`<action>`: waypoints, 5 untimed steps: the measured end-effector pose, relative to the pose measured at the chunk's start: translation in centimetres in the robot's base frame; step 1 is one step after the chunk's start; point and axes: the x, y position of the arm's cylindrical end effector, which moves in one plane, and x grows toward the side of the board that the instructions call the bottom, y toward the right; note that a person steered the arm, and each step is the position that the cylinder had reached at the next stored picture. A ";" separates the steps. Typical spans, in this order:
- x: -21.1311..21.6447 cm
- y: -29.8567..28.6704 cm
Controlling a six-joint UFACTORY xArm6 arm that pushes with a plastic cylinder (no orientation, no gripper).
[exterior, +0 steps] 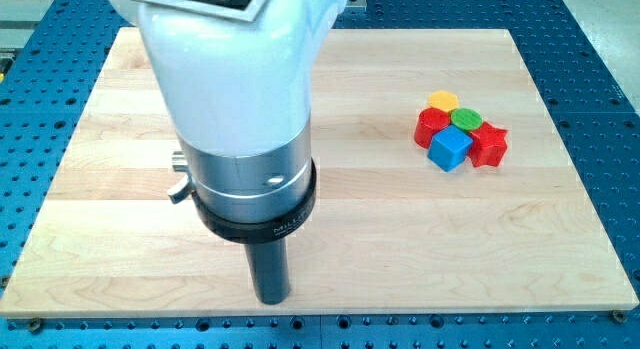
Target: Move your arm towards the blue cube
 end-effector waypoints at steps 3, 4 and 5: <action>0.0 2.9; 0.0 3.7; 0.0 3.8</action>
